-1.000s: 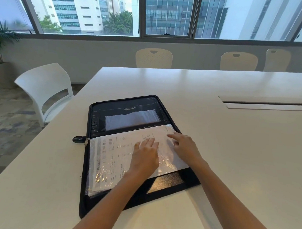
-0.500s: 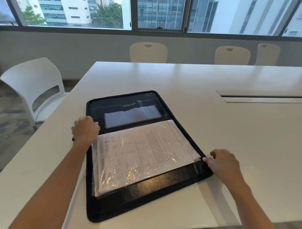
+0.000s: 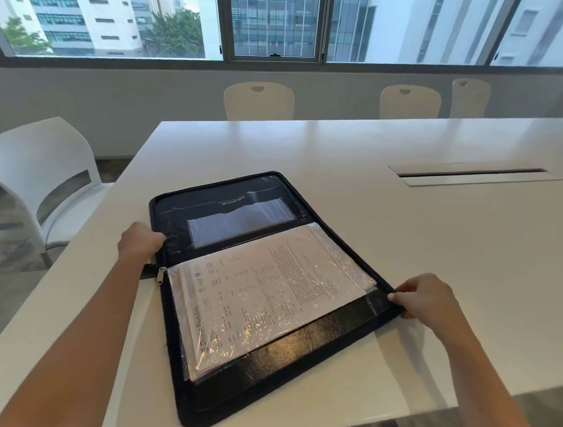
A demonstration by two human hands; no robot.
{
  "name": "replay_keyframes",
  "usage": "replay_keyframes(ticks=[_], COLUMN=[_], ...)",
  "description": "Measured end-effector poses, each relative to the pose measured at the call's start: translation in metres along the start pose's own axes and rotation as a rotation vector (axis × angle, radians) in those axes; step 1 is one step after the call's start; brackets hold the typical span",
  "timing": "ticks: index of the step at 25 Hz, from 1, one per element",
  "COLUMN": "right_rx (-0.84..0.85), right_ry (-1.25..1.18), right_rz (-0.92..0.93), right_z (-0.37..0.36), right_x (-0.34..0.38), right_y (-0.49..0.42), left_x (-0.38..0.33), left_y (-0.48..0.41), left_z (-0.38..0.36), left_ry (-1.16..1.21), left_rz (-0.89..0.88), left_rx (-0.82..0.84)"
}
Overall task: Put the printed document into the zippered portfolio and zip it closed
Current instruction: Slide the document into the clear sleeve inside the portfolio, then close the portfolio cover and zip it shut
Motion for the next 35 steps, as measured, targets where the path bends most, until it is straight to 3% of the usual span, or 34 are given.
replay_keyframes(ticks=[3, 5, 10, 12, 19, 25, 29, 35], right_rx=[-0.041, -0.067, -0.109, -0.119, 0.080, -0.111, -0.123, -0.167], right_ry=[-0.129, -0.337, -1.274, -1.478, -1.416, -1.158, -0.975, -0.777], right_rz=[-0.004, -0.032, -0.199, -0.251, -0.251, -0.142, -0.182, -0.214], right_z=[0.010, 0.017, 0.010, -0.010, -0.055, -0.055, -0.046, -0.039], right_x=[0.005, 0.011, 0.024, 0.024, 0.041, 0.062, 0.059, 0.056], right_y=[-0.021, -0.042, -0.070, -0.055, 0.024, -0.002, -0.055, -0.100], left_x=[0.008, 0.012, 0.024, 0.028, 0.024, 0.012, 0.003, -0.023], left_y=[-0.006, -0.006, 0.007, 0.015, 0.036, 0.061, 0.084, 0.132], left_z=[0.004, 0.004, 0.004, 0.003, 0.015, 0.026, 0.022, 0.019], left_ry=[0.085, 0.152, 0.336, 0.409, 0.469, 0.511, 0.586, 0.560], left_rz=[0.040, 0.078, 0.166, 0.190, 0.167, 0.091, -0.004, -0.333], left_rx=[0.037, 0.053, 0.107, 0.123, 0.137, 0.163, 0.200, 0.197])
Point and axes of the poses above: each hand's wrist, its own y-axis away from the middle knuckle, its own z-axis out of the back of the hand, x = y × z, the point moved 4 cm from there along -y, towards the middle knuckle, and after that the axes turned 4 degrees about z, right-handed, at the moved point
